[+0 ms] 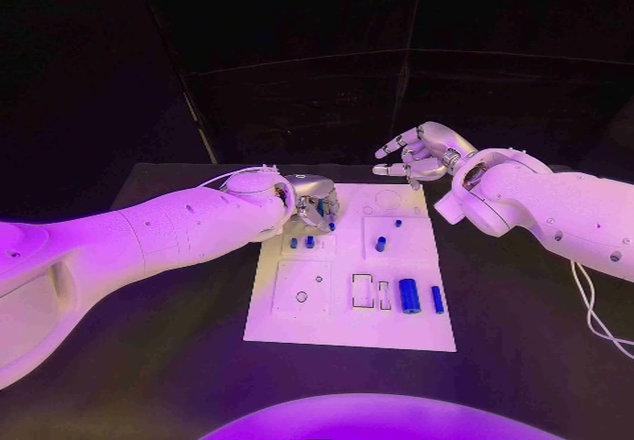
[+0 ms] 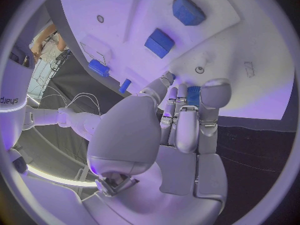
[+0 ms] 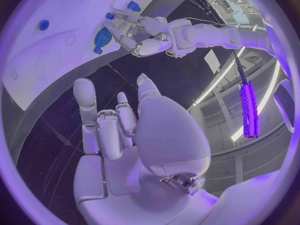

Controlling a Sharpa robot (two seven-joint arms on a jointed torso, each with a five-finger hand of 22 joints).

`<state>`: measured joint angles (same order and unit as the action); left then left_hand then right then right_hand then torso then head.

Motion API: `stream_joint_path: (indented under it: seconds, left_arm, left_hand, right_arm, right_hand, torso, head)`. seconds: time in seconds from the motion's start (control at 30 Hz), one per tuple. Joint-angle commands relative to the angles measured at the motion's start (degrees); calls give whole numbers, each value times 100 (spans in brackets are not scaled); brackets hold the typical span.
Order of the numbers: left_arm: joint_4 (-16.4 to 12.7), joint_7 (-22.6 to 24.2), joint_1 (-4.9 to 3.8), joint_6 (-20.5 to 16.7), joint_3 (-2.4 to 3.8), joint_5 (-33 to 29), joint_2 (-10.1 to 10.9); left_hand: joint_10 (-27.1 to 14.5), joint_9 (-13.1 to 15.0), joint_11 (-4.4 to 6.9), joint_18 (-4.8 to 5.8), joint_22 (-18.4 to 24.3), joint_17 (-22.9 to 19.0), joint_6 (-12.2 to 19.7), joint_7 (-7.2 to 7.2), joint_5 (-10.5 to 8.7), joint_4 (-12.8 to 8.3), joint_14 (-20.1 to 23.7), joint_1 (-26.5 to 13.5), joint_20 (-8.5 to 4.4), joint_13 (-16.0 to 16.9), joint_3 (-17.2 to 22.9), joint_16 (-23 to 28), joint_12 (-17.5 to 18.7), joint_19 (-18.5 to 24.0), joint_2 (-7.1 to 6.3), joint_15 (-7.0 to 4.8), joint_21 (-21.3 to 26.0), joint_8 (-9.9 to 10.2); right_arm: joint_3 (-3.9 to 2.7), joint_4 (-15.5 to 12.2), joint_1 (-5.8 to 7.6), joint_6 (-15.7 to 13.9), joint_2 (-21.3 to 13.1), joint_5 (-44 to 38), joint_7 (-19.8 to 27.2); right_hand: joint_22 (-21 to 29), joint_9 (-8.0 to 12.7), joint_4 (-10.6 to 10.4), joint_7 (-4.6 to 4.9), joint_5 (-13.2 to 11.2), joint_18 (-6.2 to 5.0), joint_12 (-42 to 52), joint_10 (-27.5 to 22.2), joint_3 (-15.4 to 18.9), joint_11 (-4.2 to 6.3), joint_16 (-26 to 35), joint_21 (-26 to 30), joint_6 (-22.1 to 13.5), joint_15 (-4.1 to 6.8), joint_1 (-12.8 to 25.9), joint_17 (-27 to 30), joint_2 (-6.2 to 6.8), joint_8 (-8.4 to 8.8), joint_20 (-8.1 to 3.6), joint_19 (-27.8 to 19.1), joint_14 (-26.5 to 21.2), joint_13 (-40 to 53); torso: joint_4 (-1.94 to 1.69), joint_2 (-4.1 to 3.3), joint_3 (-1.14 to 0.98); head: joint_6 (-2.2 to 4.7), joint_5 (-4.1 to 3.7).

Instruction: Assemble the parts on the task board

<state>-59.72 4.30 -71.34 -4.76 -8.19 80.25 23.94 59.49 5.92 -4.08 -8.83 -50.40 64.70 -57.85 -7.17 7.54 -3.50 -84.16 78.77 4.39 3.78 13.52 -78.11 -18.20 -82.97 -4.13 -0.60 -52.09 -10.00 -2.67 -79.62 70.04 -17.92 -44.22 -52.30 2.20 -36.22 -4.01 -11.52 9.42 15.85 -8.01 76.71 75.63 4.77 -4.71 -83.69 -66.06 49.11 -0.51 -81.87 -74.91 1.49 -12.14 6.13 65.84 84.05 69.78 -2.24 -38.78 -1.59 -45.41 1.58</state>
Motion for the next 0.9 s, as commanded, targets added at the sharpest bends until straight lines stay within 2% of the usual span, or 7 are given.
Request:
stream_joint_path:
  seconds: [0.03,0.53,0.9]
  left_arm:
    - [16,-101,-4,174,3,70,-22]
    - [72,-137,5,232,4,71,-91]
    - [60,-182,6,348,4,71,-91]
  left_hand:
    - [44,-9,6,101,-29,-11,-45,0,-14,2,-131,-13,6,-10,39,25,28,-39,28,-43,-50,39]
    - [111,-30,16,114,-103,-28,-65,0,-15,-4,-133,-35,-2,-7,99,23,67,-55,14,-50,-117,66]
    - [131,-40,17,123,-150,-54,-74,3,-20,1,-131,-58,-5,-8,125,30,92,-64,7,-53,-160,80]
  right_arm:
    - [-4,-9,10,11,7,17,53]
    - [-4,-9,10,15,14,17,54]
    - [-4,-12,11,21,13,17,53]
  right_hand:
    - [4,3,8,9,37,-114,8,-31,38,19,30,36,-32,49,52,-121,-12,-7,-5,-20,293,-3]
    - [0,3,11,9,42,-113,12,-27,38,19,28,34,-31,49,49,-126,-16,-11,-6,-16,294,3]
    - [0,3,11,9,42,-113,12,-27,38,19,28,34,-31,49,49,-126,-16,-11,-6,-16,294,3]
  torso:
    - [3,2,3]
    - [0,2,0]
    - [-1,1,1]
  head:
    - [-7,-4]
    - [-15,-20]
    - [-48,-31]
